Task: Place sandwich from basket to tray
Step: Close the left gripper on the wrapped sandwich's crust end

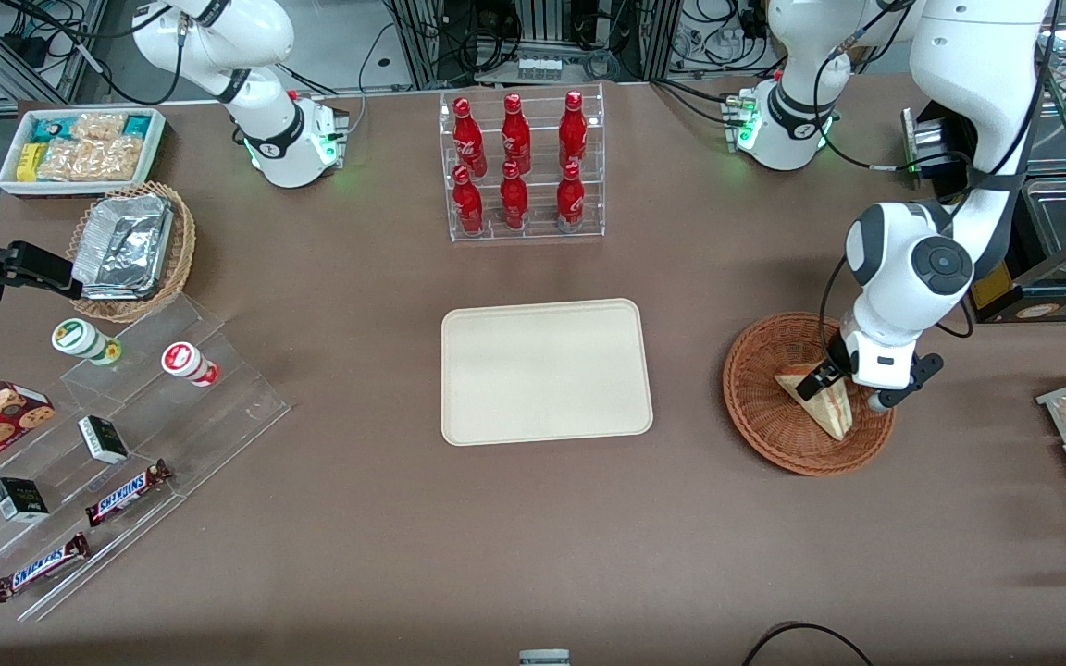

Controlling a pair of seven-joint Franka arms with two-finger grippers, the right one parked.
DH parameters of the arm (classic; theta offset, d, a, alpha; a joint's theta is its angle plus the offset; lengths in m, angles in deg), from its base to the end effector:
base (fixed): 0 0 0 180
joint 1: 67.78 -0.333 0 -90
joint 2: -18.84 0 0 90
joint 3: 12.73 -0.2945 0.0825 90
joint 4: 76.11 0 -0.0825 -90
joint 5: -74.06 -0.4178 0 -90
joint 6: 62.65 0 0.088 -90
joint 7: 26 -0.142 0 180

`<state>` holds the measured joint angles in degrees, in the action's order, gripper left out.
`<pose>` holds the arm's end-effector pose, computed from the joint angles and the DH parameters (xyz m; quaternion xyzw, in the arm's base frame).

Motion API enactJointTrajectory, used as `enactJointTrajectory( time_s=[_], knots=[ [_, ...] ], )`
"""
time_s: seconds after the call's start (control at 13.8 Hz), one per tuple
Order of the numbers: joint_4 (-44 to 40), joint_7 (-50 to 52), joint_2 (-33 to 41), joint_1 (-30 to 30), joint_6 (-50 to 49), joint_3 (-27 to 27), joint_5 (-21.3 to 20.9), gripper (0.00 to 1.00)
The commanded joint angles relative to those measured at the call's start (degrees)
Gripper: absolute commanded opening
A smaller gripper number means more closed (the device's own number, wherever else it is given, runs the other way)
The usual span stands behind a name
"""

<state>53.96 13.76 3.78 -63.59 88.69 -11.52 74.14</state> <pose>0.5630 -0.0537 0.1687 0.9536 0.2960 0.0489 0.0237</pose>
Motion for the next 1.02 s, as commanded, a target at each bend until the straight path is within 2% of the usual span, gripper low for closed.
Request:
enactJointTrajectory(
  time_s=[0.0,0.07,0.29,0.44,0.58,0.8,0.94],
  knots=[
    [-0.1,1.7,-0.6,0.0,1.4,-0.1,-1.1,0.16],
    [-0.2,1.6,-0.6,0.0,1.4,-0.1,-1.1,0.0],
    [-0.3,1.6,0.7,0.0,0.6,-0.2,-1.1,0.0],
    [-1.2,1.5,3.6,0.0,-4.3,-0.2,-1.1,0.0],
    [-5.9,1.0,7.3,0.0,-15.0,-0.4,-1.3,0.0],
    [-18.1,1.5,8.6,1.3,-34.6,1.4,-6.0,0.0],
    [-24.5,2.0,7.9,3.9,-40.7,3.4,-6.0,0.0]
  ],
)
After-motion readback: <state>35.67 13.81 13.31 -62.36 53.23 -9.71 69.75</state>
